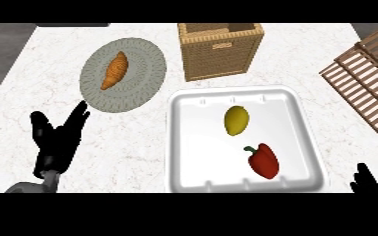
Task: Pick the lemon from the tray and place it in the tiered shelf
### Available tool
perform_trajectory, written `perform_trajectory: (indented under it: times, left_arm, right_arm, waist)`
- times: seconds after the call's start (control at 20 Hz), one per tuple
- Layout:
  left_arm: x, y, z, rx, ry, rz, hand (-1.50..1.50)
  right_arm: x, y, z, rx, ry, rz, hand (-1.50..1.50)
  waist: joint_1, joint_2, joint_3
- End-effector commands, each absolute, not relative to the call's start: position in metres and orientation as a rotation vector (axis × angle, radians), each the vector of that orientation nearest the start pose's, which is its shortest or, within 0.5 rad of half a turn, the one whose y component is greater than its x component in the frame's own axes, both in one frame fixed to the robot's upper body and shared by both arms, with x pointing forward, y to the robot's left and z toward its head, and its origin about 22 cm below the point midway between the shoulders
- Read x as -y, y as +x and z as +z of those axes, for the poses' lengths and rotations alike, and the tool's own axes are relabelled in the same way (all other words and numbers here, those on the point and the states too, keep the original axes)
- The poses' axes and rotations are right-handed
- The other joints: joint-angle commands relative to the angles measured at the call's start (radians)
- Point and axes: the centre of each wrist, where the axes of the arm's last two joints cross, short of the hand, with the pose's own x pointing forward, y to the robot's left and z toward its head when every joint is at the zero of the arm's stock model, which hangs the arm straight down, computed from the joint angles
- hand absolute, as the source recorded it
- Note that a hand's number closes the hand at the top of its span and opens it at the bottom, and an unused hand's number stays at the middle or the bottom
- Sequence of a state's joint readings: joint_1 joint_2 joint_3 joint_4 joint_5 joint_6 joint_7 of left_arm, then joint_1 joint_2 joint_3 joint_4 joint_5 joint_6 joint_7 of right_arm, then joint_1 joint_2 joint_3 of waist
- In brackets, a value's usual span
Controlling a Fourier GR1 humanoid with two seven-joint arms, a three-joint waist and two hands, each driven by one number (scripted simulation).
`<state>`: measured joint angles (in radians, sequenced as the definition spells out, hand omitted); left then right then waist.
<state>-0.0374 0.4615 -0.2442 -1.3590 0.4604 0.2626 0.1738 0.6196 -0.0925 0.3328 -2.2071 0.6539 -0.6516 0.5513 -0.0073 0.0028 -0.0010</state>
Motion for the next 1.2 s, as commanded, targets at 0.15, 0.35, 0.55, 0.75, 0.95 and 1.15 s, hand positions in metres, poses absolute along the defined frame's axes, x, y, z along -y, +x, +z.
perform_trajectory:
  times: [0.15, 0.35, 0.55, 0.75, 0.95, 1.15]
  left_arm:
    - [-0.286, 0.257, -0.011, 1.143, 0.094, 0.015, 0.00]
    - [-0.282, 0.243, -0.026, 1.121, 0.078, 0.000, 0.00]
    - [-0.282, 0.247, -0.020, 1.134, 0.072, 0.010, 0.00]
    - [-0.272, 0.262, -0.007, 1.145, 0.068, 0.004, 0.00]
    - [-0.287, 0.247, -0.024, 1.108, 0.065, 0.025, 0.00]
    - [-0.280, 0.254, -0.023, 1.125, 0.092, 0.024, 0.00]
  right_arm:
    - [0.188, 0.118, 0.103, 1.063, -0.833, -0.174, -1.50]
    - [0.175, 0.140, 0.110, 0.957, -0.905, -0.169, -1.50]
    - [0.164, 0.165, 0.109, 0.859, -0.954, -0.166, -1.50]
    - [0.162, 0.201, 0.111, 0.783, -0.964, -0.125, -1.50]
    - [0.161, 0.221, 0.099, 0.702, -0.926, -0.083, -1.50]
    - [0.153, 0.251, 0.099, 0.688, -0.925, -0.019, -1.50]
  waist:
    - [0.037, 0.012, -0.006]
    - [0.046, 0.011, -0.005]
    - [0.049, 0.008, -0.005]
    - [0.051, 0.012, -0.002]
    - [0.044, 0.008, -0.002]
    - [0.041, 0.007, -0.001]
